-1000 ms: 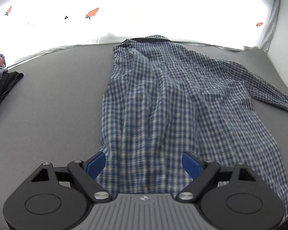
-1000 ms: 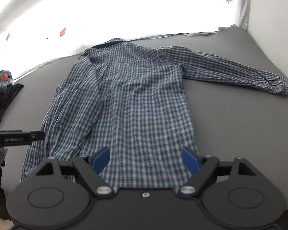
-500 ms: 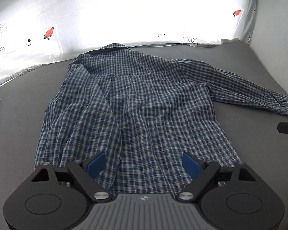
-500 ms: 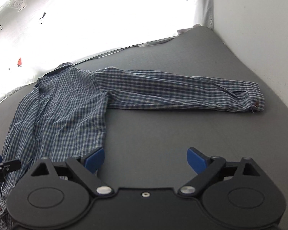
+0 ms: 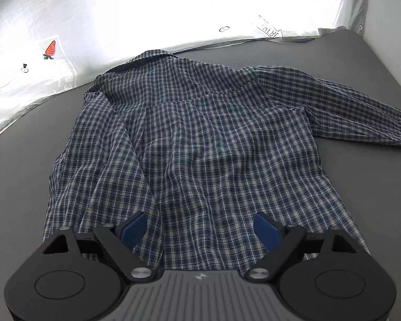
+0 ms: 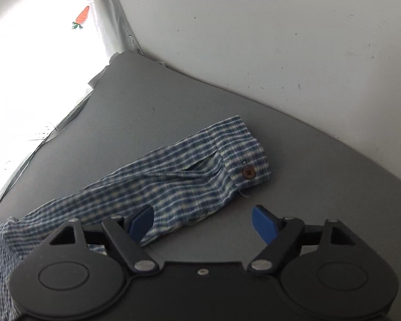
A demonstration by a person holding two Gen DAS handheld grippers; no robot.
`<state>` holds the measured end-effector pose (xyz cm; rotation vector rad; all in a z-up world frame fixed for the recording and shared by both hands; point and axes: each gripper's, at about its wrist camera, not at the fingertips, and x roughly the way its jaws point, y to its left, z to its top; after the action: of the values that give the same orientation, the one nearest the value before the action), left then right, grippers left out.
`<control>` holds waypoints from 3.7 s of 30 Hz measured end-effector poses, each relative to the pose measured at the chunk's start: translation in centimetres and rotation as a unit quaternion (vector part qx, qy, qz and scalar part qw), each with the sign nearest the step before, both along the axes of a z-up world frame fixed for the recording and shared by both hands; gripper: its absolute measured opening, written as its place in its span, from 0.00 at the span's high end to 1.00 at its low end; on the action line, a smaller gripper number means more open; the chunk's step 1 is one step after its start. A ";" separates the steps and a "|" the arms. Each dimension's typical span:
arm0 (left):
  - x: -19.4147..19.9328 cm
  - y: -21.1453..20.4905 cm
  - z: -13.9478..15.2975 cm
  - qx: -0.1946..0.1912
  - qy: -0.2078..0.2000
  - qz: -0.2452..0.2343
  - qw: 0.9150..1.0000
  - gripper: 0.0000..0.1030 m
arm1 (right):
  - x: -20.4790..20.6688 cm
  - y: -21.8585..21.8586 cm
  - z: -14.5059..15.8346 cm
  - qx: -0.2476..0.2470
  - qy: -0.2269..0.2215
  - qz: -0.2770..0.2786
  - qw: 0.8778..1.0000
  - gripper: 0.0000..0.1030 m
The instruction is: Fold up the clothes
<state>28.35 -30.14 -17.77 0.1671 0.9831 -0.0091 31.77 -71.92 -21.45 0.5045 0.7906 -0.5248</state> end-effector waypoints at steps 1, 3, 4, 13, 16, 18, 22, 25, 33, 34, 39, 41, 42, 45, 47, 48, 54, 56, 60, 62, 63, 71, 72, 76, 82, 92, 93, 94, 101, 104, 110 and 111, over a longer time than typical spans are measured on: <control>0.3 -0.1 -0.1 0.003 0.003 -0.002 1.000 0.15 | 0.5 -0.2 -0.3 -0.007 0.004 -0.001 1.000 0.26; 0.8 -0.4 -0.3 0.010 0.010 -0.007 1.000 0.15 | 1.5 -0.3 -1.1 -0.022 0.019 -0.002 1.000 0.35; 1.2 -0.4 -0.4 0.011 0.011 -0.008 1.000 0.15 | 2.0 -0.4 -1.6 -0.027 0.035 -0.004 0.999 0.50; 5.0 -1.2 0.7 -0.049 0.012 -0.016 0.999 0.15 | 4.2 7.0 0.7 -0.157 0.005 0.147 0.977 0.98; 6.2 -1.7 1.7 -0.110 0.008 -0.022 0.994 0.15 | 3.4 13.9 2.0 -0.194 -0.041 0.305 0.931 0.98; 6.6 -1.9 1.7 -0.140 0.014 -0.024 0.990 0.15 | 2.5 17.9 1.9 -0.190 -0.055 0.396 0.897 0.98; 7.1 -2.4 0.8 -0.181 0.039 -0.025 0.982 0.14 | 0.8 23.8 0.5 -0.159 -0.053 0.511 0.843 0.98; 7.4 -2.7 0.1 -0.212 0.058 -0.026 0.975 0.14 | -0.7 26.4 0.0 -0.145 -0.048 0.556 0.817 0.98; 8.2 -3.8 -1.2 -0.280 0.095 -0.042 0.955 0.14 | -1.8 27.7 0.2 -0.193 -0.048 0.619 0.760 0.98; 8.3 -4.0 -1.2 -0.282 0.094 -0.049 0.953 0.14 | -2.0 27.8 0.2 -0.199 -0.048 0.621 0.757 0.98; 8.5 -5.9 -0.1 -0.252 0.089 -0.087 0.960 0.40 | -3.5 28.0 0.6 -0.204 -0.050 0.627 0.750 0.98; 8.2 -6.5 0.3 -0.232 0.080 -0.092 0.965 0.62 | -4.3 28.2 0.8 -0.206 -0.051 0.629 0.748 0.98; 8.0 -6.1 0.6 -0.232 0.073 -0.083 0.967 0.79 | -4.7 28.2 0.8 -0.207 -0.051 0.631 0.746 0.98; 7.6 -5.0 1.4 -0.230 0.050 -0.055 0.970 0.88 | -5.8 28.2 1.3 -0.213 -0.055 0.633 0.742 0.97; 7.3 -4.2 2.0 -0.230 0.035 -0.036 0.972 0.89 | -6.3 28.0 1.7 -0.218 -0.055 0.630 0.743 0.93; 7.2 -3.8 2.3 -0.229 0.028 -0.027 0.973 0.89 | -6.6 27.8 2.0 -0.218 -0.053 0.627 0.747 0.91; 7.4 -0.2 5.1 -0.240 -0.023 0.011 0.970 0.90 | -7.6 24.7 2.6 -0.133 -0.011 0.575 0.807 0.60; 7.7 1.0 5.9 -0.247 -0.032 0.019 0.968 0.90 | -8.2 23.8 2.2 -0.090 0.017 0.561 0.822 0.58; 8.4 3.6 7.6 -0.260 -0.050 0.034 0.964 0.91 | -10.1 23.2 2.0 -0.037 0.043 0.536 0.842 0.52; 8.8 4.8 8.4 -0.267 -0.058 0.041 0.961 0.91 | -11.2 23.3 1.7 -0.024 0.065 0.516 0.854 0.51; 8.9 5.5 8.8 -0.270 -0.063 0.045 0.960 0.91 | -11.2 23.7 1.3 -0.013 0.078 0.506 0.859 0.51; 10.6 12.0 13.3 -0.279 -0.121 0.043 0.952 0.94 | -13.5 27.1 -0.5 -0.062 0.140 0.399 0.904 0.98; 10.8 12.9 13.9 -0.279 -0.130 0.041 0.951 0.94 | -14.0 27.9 0.1 -0.085 0.136 0.392 0.906 0.98; 11.7 16.6 16.5 -0.278 -0.165 0.031 0.946 0.95 | -16.3 32.2 3.6 -0.193 0.112 0.401 0.888 0.99; 11.9 24.3 20.8 -0.271 -0.237 0.042 0.932 0.95 | -18.1 40.5 7.8 -0.180 0.081 0.463 0.864 0.98; 10.3 35.8 18.4 -0.231 -0.245 0.122 0.934 0.95 | -19.2 49.9 2.7 -0.098 0.155 0.484 0.856 0.55; 10.1 36.3 18.1 -0.236 -0.242 0.123 0.933 0.95 | -19.7 49.6 2.8 -0.123 0.158 0.480 0.854 0.51; 9.8 36.7 17.7 -0.241 -0.239 0.124 0.933 0.95 | -20.2 49.3 2.8 -0.147 0.161 0.476 0.852 0.50; 9.4 36.1 17.1 -0.252 -0.237 0.112 0.932 0.95 | -21.6 47.6 0.1 -0.227 0.203 0.454 0.837 0.59; 9.5 35.5 17.7 -0.254 -0.242 0.099 0.931 0.95 | -21.5 47.8 1.0 -0.230 0.187 0.462 0.836 0.98; 9.7 35.5 21.8 -0.280 -0.287 0.085 0.912 0.96 | -22.8 48.0 7.1 -0.246 0.112 0.475 0.838 0.98; 9.4 35.7 22.8 -0.280 -0.300 0.082 0.908 0.96 | -23.0 47.9 8.1 -0.241 0.101 0.478 0.839 0.98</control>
<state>37.79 5.52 5.03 -0.4253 0.3437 -0.0808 8.78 -23.99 -13.37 -0.4429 0.9601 0.1804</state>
